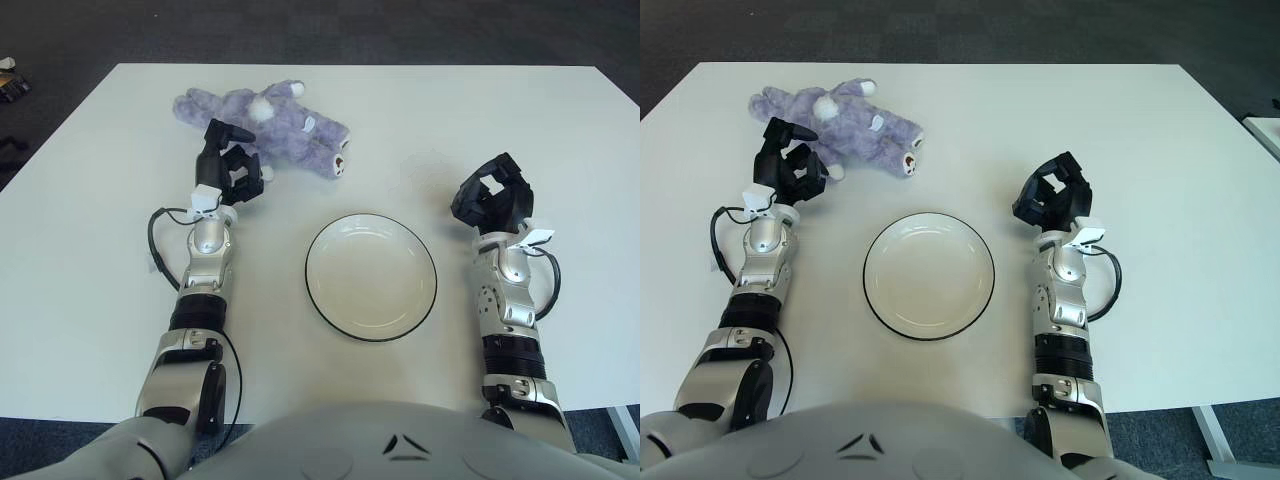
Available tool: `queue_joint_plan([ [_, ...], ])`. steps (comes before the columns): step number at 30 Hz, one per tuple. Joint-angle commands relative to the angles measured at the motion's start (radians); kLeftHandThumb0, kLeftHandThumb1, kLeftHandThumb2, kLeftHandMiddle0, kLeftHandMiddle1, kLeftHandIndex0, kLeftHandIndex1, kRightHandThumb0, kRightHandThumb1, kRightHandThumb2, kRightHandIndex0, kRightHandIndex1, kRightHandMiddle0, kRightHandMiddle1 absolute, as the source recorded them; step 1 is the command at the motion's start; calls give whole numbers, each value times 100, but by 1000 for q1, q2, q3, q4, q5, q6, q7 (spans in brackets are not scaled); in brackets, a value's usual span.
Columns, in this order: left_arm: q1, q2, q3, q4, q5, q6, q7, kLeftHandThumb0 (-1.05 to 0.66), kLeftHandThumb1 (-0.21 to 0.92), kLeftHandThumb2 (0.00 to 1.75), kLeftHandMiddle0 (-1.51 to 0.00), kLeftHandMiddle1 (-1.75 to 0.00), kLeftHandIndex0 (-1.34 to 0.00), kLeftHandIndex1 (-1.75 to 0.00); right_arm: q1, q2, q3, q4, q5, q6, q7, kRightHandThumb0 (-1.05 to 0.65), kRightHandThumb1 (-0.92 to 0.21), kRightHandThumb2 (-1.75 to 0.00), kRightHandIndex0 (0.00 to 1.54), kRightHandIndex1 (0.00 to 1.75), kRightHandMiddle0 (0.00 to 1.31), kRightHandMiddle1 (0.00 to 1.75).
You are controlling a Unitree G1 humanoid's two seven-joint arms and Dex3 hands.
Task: Put the doll into the plate.
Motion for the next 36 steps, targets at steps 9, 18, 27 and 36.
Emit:
queue_joint_plan([
  [9, -68, 95, -11, -37, 7, -4, -72, -40, 62, 93, -86, -162, -38, -175, 57, 77, 14, 18, 1, 23, -39, -49, -31, -133, 103, 175, 62, 175],
  [18, -112, 167, -22, 17, 30, -97, -107, -40, 61, 94, -85, -162, -39, -174, 65, 83, 24, 7, 6, 43, -48, -48, -33, -130, 101, 175, 61, 175],
  [27, -160, 219, -32, 108, 100, -177, -76, -39, 62, 91, -81, -163, -39, -172, 63, 84, 21, 13, 23, 55, -35, -48, -32, -131, 101, 175, 61, 175],
  [36, -193, 243, -41, 152, 150, -224, -47, -32, 59, 95, -73, -159, -36, -174, 61, 85, 13, 15, 40, 84, -35, -48, -32, -131, 101, 175, 61, 175],
])
